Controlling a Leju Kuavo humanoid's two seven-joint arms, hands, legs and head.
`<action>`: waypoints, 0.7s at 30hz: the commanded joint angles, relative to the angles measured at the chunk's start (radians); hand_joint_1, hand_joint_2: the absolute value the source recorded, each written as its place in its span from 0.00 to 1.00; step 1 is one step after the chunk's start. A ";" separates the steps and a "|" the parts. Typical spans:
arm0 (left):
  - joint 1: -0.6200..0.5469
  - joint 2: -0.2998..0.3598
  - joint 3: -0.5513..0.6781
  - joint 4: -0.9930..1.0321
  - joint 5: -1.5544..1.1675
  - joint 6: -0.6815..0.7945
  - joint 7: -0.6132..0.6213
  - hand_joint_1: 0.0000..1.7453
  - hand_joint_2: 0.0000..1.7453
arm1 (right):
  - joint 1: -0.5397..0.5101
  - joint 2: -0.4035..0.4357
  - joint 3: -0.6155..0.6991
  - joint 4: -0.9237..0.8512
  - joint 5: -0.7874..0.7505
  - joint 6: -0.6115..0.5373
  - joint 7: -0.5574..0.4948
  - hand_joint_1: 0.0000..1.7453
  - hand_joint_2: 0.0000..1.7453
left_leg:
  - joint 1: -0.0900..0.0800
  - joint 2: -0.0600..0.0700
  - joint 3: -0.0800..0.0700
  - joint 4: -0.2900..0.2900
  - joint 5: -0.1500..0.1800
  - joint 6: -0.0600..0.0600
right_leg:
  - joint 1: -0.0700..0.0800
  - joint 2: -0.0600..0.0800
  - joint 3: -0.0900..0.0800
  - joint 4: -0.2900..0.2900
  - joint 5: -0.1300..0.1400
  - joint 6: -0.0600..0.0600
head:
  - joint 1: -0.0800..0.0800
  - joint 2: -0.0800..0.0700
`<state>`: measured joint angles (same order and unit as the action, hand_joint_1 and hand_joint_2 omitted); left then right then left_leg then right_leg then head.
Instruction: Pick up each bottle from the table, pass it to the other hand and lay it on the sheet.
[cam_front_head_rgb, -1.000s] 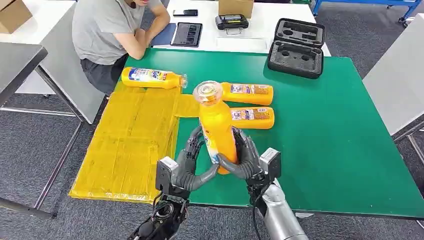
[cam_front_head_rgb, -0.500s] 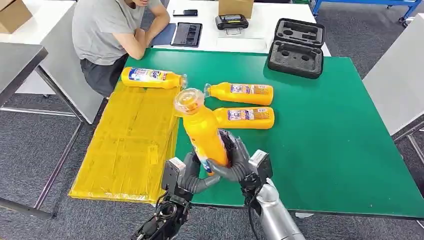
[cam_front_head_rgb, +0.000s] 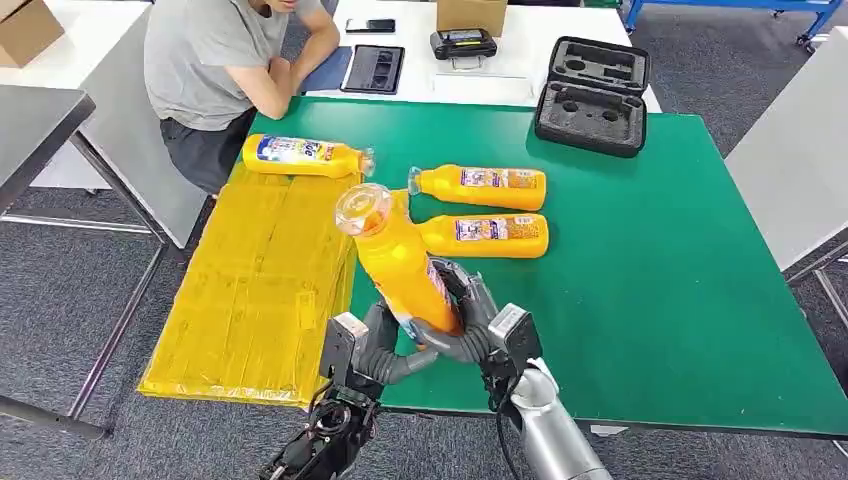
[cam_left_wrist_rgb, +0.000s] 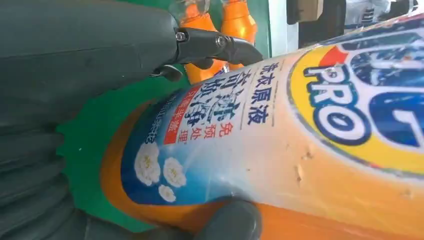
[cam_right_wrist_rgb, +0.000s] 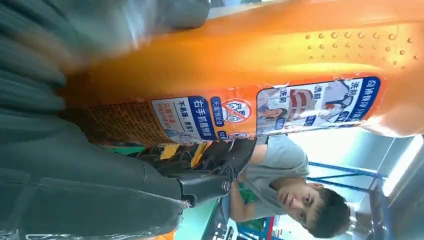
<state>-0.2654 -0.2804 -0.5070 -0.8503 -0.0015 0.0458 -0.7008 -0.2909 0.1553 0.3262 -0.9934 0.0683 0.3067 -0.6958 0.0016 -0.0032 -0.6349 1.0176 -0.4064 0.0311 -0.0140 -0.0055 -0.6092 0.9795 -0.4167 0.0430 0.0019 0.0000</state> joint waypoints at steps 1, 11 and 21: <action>-0.037 0.014 0.034 0.013 0.000 -0.001 0.003 0.00 1.00 | -0.017 -0.031 0.025 0.010 0.001 -0.005 -0.002 0.94 1.00 | 0.000 0.000 0.003 0.000 -0.001 -0.001 | 0.000 0.000 0.003 0.000 -0.001 -0.001 | 0.000 0.000; -0.024 0.022 0.068 0.016 0.001 0.022 0.003 0.00 1.00 | -0.015 -0.029 0.022 0.007 0.007 -0.021 -0.002 0.96 1.00 | 0.000 0.001 0.003 -0.001 -0.001 -0.001 | 0.000 0.001 0.003 -0.001 -0.001 -0.001 | 0.000 0.000; -0.015 0.025 0.080 0.022 0.033 -0.121 0.003 0.00 1.00 | -0.002 -0.046 -0.007 -0.026 0.004 -0.047 -0.002 0.99 1.00 | 0.000 0.000 0.005 -0.001 -0.002 -0.001 | 0.000 0.000 0.005 -0.001 -0.002 -0.002 | 0.000 0.000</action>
<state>-0.2630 -0.2804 -0.4646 -0.8530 0.0053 0.0253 -0.7012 -0.2879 0.1472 0.3265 -1.0044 0.0740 0.2769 -0.6954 0.0016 -0.0032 -0.6349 1.0176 -0.4063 0.0311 -0.0140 -0.0056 -0.6092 0.9795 -0.4167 0.0430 0.0019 0.0000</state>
